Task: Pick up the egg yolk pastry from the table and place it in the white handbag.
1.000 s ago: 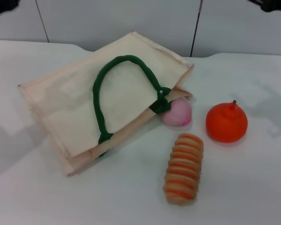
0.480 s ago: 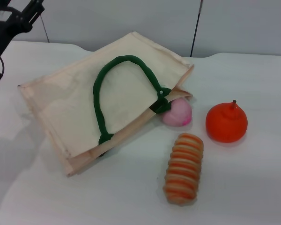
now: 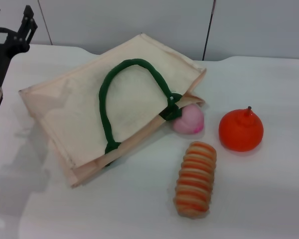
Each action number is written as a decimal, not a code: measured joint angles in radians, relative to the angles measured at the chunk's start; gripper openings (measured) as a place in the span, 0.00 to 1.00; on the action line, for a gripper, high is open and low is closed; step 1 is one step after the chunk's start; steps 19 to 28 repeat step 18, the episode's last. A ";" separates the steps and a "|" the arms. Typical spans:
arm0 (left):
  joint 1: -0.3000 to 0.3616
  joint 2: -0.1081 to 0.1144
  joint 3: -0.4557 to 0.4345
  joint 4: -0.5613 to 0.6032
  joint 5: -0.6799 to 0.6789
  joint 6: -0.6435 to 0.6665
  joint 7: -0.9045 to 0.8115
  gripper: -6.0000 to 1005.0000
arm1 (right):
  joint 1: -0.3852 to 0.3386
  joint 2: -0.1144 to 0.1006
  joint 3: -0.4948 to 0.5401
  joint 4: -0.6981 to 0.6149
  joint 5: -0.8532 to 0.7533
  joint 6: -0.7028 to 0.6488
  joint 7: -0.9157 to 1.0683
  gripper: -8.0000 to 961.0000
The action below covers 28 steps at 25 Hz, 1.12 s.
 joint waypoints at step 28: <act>0.012 0.002 0.003 0.031 0.001 0.020 0.024 0.75 | -0.001 0.003 0.000 0.022 0.005 -0.007 0.013 0.93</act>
